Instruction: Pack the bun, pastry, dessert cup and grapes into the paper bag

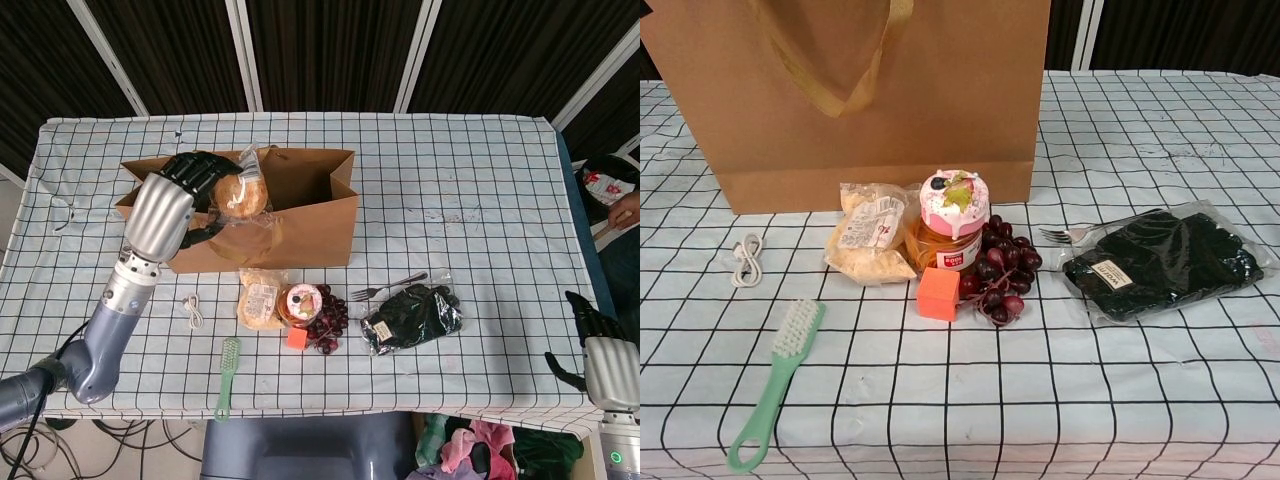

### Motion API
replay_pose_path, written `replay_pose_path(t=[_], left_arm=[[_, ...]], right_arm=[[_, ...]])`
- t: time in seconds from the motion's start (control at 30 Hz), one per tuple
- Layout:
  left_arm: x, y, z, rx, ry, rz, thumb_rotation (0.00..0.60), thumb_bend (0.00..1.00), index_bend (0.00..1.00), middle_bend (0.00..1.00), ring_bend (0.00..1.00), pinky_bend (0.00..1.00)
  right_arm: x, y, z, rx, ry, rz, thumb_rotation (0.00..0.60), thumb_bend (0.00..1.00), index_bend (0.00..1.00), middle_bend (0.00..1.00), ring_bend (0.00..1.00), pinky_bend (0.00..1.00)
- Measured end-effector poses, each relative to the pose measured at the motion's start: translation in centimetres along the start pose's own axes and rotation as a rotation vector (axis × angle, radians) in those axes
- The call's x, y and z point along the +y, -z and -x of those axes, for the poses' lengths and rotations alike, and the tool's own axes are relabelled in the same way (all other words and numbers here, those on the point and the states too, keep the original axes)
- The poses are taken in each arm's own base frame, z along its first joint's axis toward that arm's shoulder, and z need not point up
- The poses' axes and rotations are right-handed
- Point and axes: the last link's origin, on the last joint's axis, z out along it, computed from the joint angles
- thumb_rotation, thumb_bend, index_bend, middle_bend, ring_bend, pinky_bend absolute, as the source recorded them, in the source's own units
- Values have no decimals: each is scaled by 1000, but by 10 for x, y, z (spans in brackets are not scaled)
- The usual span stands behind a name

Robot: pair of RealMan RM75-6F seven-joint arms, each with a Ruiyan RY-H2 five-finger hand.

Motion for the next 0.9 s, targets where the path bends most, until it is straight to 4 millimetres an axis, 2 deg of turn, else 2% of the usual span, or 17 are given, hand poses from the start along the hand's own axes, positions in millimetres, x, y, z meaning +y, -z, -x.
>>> replay_pose_path(t=[0.07, 0.17, 0.23, 0.33, 0.53, 0.7, 0.9], left_arm=[[-7, -5, 4, -22, 5, -36, 600, 332, 311, 328, 236, 325], [-14, -10, 10, -41, 21, -71, 600, 212, 247, 270, 135, 288], [-19, -12, 13, -49, 18, -87, 600, 104, 179, 188, 35, 202], [-24, -12, 17, -67, 1, -110, 600, 34, 128, 106, 0, 123], [-25, -8, 10, -46, 36, -128, 600, 17, 99, 65, 0, 103], [-23, 2, -7, -9, 56, -109, 600, 27, 101, 76, 0, 105], [-24, 34, -36, 53, 73, -107, 600, 36, 127, 112, 6, 132]], right_arm=[[0, 0, 1, -2, 2, 1, 600, 197, 35, 96, 189, 226], [0, 0, 1, -3, 4, 2, 600, 196, 34, 96, 189, 226], [0, 0, 1, 1, 4, 1, 600, 195, 34, 96, 189, 226], [0, -1, 0, 8, 1, 0, 600, 196, 34, 96, 189, 226], [0, 0, -1, 21, -1, 0, 600, 195, 34, 96, 189, 226], [0, 0, -1, 25, -2, 0, 600, 197, 34, 96, 189, 226], [0, 0, -2, 32, -3, -3, 600, 197, 34, 96, 189, 226]])
